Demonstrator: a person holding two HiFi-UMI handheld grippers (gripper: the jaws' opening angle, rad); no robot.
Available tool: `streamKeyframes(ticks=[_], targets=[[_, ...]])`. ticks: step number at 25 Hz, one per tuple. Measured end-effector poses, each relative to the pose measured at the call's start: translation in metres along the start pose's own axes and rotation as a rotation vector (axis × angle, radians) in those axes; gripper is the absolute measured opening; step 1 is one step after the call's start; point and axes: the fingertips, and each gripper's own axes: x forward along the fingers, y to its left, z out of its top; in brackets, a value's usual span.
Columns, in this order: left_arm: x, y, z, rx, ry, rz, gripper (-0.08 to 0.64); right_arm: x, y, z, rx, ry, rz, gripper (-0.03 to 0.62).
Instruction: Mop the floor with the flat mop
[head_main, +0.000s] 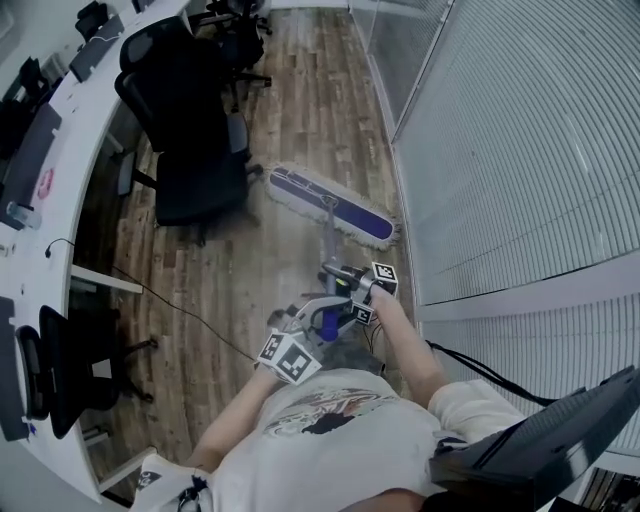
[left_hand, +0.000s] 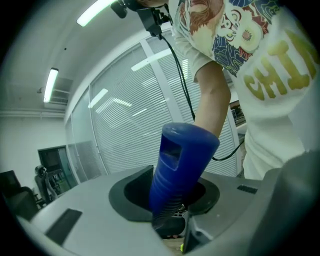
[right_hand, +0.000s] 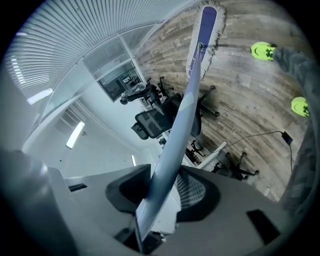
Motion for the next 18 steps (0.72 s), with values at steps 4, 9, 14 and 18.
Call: streamKeyframes(ticks=[4, 9, 14, 18], targets=[[-0.024, -0.028, 0.031, 0.008, -0.029, -0.041, 0.108, -0.017, -0.008, -0.045, 0.024, 0.006, 0.055, 0.146], [-0.029, -0.03, 0.042, 0.004, -0.047, -0.052, 0.108, -0.021, -0.006, -0.056, 0.022, 0.016, 0.058, 0.15], [-0.023, -0.033, 0.027, 0.034, -0.034, -0.083, 0.11, -0.021, -0.009, -0.052, 0.008, 0.032, 0.028, 0.152], [-0.02, -0.022, 0.027, 0.077, -0.045, -0.057, 0.107, -0.013, -0.005, -0.049, -0.005, 0.068, 0.018, 0.152]])
